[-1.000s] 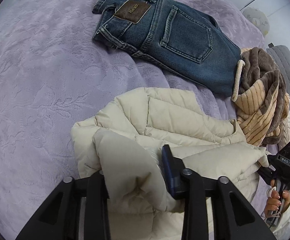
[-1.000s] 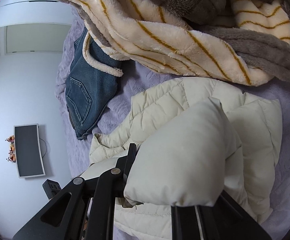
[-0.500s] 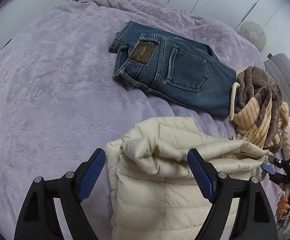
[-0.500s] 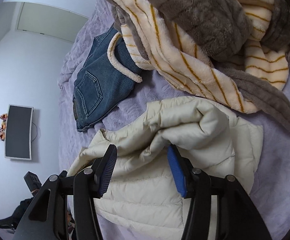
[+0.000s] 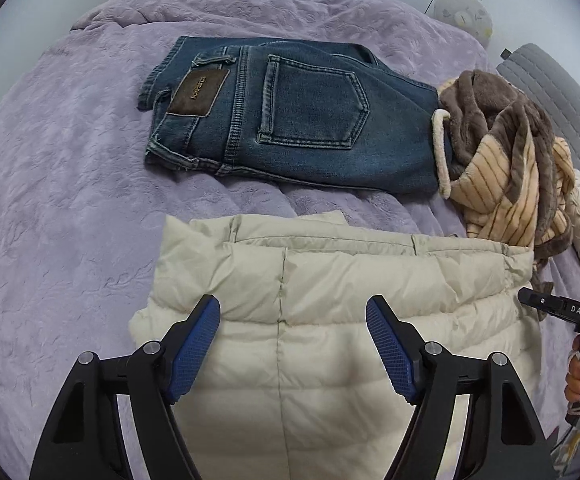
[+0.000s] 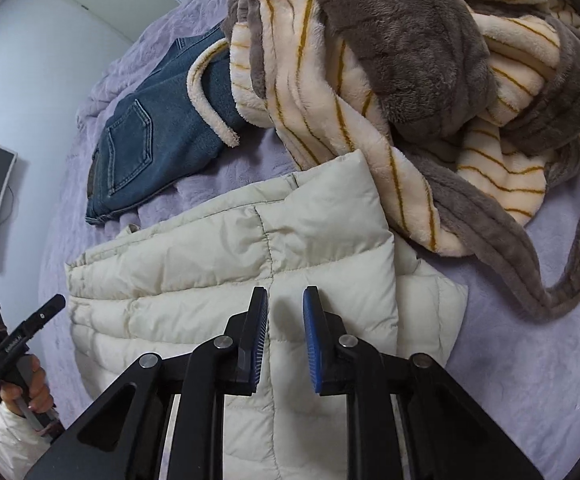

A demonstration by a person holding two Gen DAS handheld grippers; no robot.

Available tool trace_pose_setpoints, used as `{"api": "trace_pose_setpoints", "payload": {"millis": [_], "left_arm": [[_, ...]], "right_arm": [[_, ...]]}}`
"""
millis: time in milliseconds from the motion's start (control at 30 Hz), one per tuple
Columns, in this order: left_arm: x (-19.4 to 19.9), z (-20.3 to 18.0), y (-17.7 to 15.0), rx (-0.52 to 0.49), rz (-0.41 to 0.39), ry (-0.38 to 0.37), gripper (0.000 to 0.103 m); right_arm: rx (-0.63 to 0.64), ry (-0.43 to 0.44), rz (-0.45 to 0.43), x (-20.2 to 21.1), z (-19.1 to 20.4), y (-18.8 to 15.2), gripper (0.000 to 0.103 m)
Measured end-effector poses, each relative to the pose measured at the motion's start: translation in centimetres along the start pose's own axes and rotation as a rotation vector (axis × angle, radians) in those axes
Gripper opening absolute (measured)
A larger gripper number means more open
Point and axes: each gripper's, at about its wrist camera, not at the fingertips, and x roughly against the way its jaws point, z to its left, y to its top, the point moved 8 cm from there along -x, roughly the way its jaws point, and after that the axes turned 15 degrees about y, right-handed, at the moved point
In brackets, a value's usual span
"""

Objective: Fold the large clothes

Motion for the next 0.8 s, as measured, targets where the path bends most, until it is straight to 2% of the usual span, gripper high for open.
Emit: {"api": "trace_pose_setpoints", "payload": {"millis": [133,300,533,800], "left_arm": [[-3.9,-0.1,0.5,0.039,0.033,0.036,0.077],[-6.7,-0.2,1.0,0.044,0.022,0.054,0.077],[-8.4,-0.4,1.0,0.061,0.013,0.035,0.077],[-8.4,-0.3,1.1,0.049,0.005,0.053,0.077]], "right_arm": [[0.009,-0.061,-0.010,-2.2,-1.7,1.1,0.020],[-0.041,-0.081,-0.038,-4.3,-4.1,1.9,0.018],[-0.056,-0.081,-0.059,-5.6,-6.0,2.1,0.017],[-0.034,-0.105,-0.062,-5.7,-6.0,1.7,0.017]]}}
